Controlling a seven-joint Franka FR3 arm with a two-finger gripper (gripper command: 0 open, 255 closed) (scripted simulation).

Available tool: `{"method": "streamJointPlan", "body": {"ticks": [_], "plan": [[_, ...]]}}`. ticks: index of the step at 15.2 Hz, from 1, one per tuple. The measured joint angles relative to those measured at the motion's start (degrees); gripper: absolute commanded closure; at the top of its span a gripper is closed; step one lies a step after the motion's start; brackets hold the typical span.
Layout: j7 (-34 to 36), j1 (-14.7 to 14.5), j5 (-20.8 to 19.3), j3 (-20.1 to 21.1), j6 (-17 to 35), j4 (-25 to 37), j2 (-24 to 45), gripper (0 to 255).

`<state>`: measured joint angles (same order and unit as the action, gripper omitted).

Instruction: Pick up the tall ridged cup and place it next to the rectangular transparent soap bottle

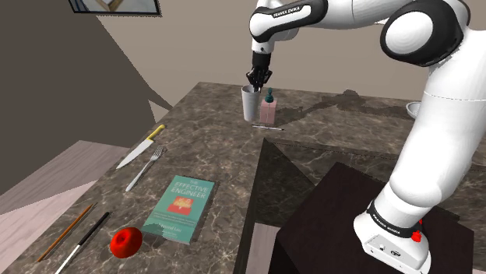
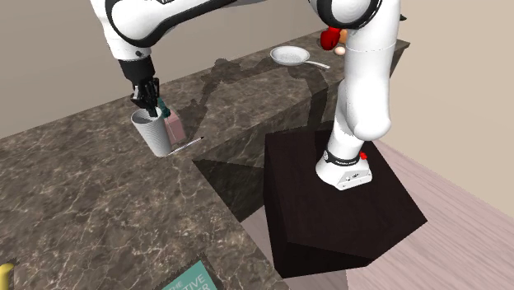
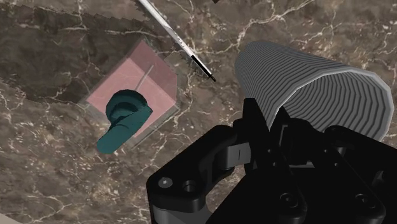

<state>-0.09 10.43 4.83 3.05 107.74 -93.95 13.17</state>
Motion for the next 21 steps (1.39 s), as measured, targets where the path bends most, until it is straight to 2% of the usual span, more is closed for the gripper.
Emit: {"method": "streamJointPlan", "body": {"ticks": [14, 21], "plan": [[-0.6, -0.2, 0.2, 0.1, 9.9, -7.5, 2.4, 255], [-0.8, -0.1, 0.2, 0.1, 10.9, -8.3, 2.6, 255]]}}
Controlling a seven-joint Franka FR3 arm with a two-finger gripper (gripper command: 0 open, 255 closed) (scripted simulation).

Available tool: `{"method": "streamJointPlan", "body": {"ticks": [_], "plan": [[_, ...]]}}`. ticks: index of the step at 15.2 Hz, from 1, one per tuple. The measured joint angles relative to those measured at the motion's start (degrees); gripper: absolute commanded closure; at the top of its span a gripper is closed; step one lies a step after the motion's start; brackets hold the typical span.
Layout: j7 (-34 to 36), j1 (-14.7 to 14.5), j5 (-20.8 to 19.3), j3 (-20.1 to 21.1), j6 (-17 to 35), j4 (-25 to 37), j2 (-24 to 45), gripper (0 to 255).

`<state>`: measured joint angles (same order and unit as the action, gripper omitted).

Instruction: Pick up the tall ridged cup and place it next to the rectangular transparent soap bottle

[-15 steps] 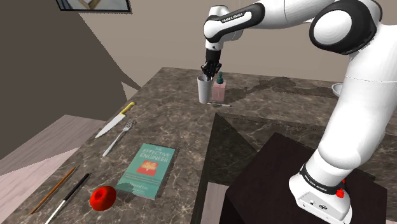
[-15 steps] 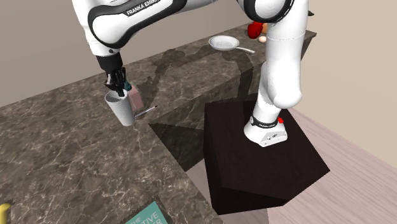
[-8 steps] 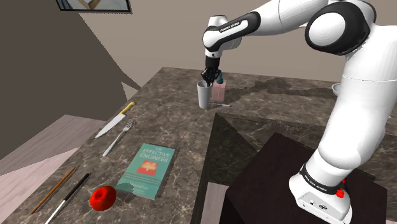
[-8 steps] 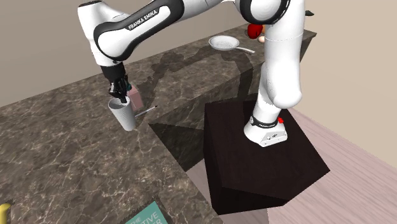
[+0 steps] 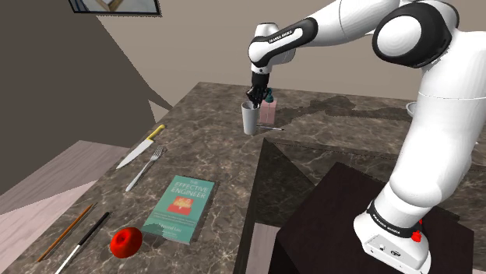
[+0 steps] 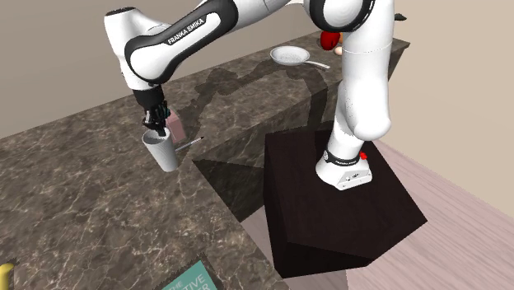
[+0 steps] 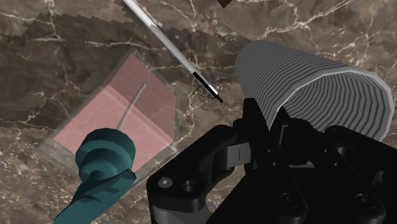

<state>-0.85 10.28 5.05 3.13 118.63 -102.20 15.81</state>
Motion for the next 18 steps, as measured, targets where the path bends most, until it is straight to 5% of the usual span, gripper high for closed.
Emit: {"method": "streamJointPlan", "body": {"ticks": [1, 18], "plan": [[0.0, 0.0, 0.0, 0.0, 0.0, 0.0, 0.0, 0], [0.1, 0.3, -0.1, -0.2, -6.6, 4.5, -2.1, 0]]}}
